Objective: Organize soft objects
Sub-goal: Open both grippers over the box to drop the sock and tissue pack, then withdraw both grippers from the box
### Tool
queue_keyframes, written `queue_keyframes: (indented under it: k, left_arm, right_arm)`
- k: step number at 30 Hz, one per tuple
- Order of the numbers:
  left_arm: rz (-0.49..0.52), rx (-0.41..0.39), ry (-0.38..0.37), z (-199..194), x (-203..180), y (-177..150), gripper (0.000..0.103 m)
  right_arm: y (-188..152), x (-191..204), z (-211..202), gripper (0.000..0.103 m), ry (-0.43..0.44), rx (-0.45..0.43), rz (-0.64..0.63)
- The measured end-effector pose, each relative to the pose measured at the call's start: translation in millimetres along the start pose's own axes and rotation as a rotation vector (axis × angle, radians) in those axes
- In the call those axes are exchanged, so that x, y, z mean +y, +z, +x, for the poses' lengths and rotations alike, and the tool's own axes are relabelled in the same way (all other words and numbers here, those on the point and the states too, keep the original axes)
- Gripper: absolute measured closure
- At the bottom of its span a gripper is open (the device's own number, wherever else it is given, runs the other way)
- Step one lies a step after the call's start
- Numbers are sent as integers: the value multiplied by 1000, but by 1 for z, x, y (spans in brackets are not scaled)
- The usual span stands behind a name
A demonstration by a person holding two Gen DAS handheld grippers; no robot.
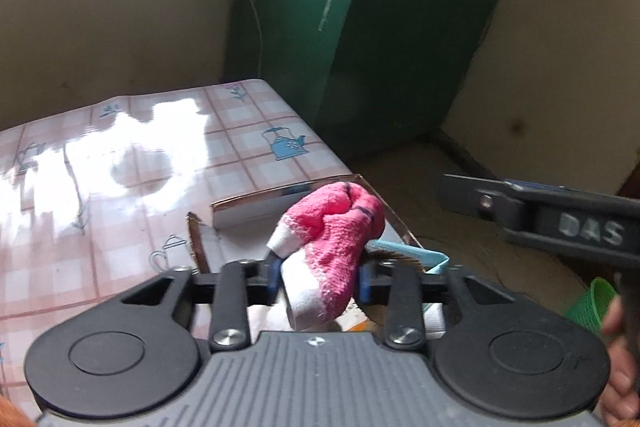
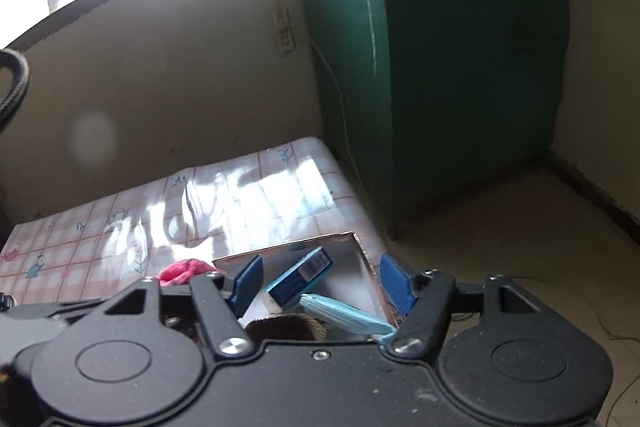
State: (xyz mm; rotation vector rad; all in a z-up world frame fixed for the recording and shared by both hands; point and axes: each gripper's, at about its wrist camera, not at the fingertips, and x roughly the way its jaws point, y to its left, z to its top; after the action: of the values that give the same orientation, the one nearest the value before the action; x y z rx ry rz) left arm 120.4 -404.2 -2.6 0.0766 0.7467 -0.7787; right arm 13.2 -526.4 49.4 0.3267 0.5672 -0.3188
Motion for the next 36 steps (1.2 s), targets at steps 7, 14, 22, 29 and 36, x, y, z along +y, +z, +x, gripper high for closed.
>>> queue_keyframes:
  k: [7,14,22,29,36]
  left_arm:
    - [7,-5,16,0,0,-4,17]
    - [0,6,117,-26,1,-12,7]
    - [-20,-1,260,-68,-14,-33,0]
    - [-82,6,321,-86,-14,-60,0]
    - [-134,51,345,-88,-14,-83,0]
  right_arm:
    - [-5,0,-18,25,-12,-31,-15]
    - [-12,8,-40,24,-41,-70,-15]
    - [-33,19,-57,23,-46,-44,-21]
    - [-48,22,-58,22,-61,11,-29]
    - [-62,25,-49,22,-18,99,-99]
